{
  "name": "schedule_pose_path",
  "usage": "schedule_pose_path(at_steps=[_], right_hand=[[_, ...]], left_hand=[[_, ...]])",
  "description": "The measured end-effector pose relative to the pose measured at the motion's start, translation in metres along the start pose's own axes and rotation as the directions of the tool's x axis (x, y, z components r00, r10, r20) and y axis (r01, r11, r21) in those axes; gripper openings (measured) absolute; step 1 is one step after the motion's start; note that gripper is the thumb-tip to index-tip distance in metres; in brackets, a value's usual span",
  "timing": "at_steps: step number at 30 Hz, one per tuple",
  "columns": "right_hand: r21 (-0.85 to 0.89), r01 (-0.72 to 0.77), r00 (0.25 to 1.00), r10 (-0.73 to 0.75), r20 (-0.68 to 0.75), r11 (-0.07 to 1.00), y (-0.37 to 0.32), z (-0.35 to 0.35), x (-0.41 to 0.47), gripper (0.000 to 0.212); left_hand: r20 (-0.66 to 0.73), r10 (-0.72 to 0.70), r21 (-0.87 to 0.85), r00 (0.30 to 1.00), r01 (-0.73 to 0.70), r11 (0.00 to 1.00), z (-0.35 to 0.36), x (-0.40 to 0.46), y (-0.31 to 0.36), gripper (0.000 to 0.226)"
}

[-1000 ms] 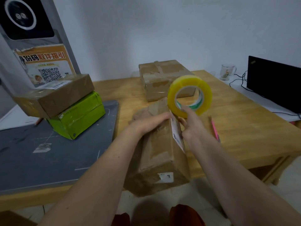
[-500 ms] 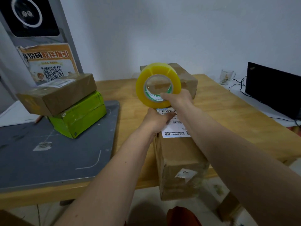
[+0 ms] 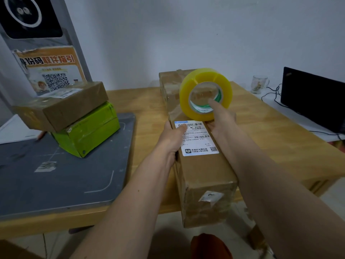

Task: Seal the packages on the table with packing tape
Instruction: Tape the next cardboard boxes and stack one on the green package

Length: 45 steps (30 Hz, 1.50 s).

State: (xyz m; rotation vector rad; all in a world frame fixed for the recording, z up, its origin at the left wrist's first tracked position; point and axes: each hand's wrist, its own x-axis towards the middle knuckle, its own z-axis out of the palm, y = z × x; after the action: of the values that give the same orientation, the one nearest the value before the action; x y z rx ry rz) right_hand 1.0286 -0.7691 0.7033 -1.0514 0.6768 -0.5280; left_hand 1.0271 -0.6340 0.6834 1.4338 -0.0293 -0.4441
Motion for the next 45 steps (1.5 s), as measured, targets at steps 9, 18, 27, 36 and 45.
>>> schedule_pose_path(at_steps=[9,18,27,36,45], right_hand=[[-0.104,0.066,0.995,-0.074,-0.067,0.992,0.000,-0.001,0.000,0.026],[0.312,-0.198,0.980,0.193,0.048,0.929,0.004,-0.009,-0.009,0.026],[0.316,-0.372,0.928,0.342,0.147,0.873,0.012,-0.032,-0.015,0.037],[0.307,-0.394,0.919,0.362,0.156,0.866,0.026,-0.032,-0.017,0.030],[0.273,-0.325,0.934,0.263,0.241,0.905,0.032,-0.002,-0.020,0.042]], left_hand=[[0.051,0.010,0.024,0.999,-0.011,1.000,-0.003,0.001,0.000,0.076],[0.054,0.003,-0.014,0.999,-0.002,1.000,-0.005,-0.002,0.002,0.072],[0.048,0.004,-0.066,0.999,-0.001,0.998,-0.005,-0.003,0.000,0.066],[-0.022,0.034,0.177,0.999,-0.029,0.984,-0.009,-0.010,0.003,0.060],[-0.053,-0.013,0.887,0.999,0.053,0.458,-0.005,-0.014,0.048,0.137]])
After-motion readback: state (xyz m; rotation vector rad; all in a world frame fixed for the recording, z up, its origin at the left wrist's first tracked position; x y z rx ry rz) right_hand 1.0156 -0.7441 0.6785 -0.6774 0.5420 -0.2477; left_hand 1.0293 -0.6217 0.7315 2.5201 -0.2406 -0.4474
